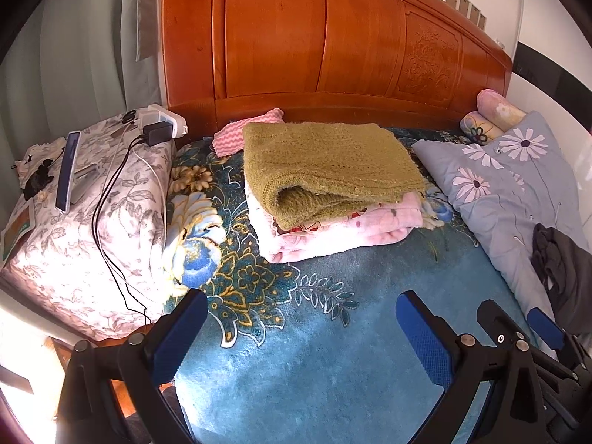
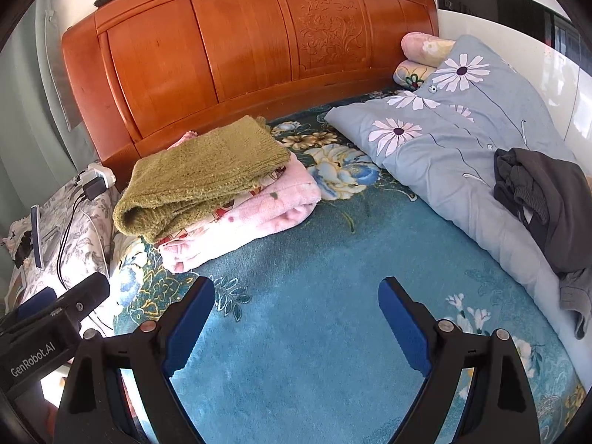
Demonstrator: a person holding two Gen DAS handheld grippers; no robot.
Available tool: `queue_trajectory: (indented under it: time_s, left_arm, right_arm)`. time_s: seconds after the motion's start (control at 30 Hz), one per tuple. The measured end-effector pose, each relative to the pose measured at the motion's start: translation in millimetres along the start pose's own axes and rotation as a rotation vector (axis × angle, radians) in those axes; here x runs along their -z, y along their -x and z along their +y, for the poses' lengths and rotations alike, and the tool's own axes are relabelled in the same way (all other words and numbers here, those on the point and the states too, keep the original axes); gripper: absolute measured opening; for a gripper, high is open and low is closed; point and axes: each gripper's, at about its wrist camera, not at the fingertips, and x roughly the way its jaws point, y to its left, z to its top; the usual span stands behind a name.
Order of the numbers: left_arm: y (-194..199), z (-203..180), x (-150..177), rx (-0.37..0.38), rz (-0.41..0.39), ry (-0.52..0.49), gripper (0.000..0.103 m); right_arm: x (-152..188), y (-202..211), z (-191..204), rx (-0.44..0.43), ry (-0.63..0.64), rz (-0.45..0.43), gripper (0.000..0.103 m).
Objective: Fold clothes
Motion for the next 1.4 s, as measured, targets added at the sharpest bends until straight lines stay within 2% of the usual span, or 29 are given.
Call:
queue_trajectory:
  time_s: [0.23, 0.7, 1.03, 1.4]
  left_arm:
    - [-3, -9, 4, 0.015, 0.002, -0.070, 0.103]
    - [-16, 9, 5, 0.012, 0.043, 0.012, 0.103]
    - [-22, 9, 6, 0.009, 0.075, 0.025, 0.103]
    - [-25, 1, 10, -0.006, 0.080, -0.017, 0.103]
  right_arm:
    - [0, -6, 0, 0.041, 0.005, 0.028, 0.091]
    - [-1, -15, 12, 0.053, 0.039, 0.064, 0.091]
    - [2, -20, 11, 0.047, 0.024, 0.090, 0.091]
    - [8, -23, 6, 0.071, 0.025, 0.096, 0.091]
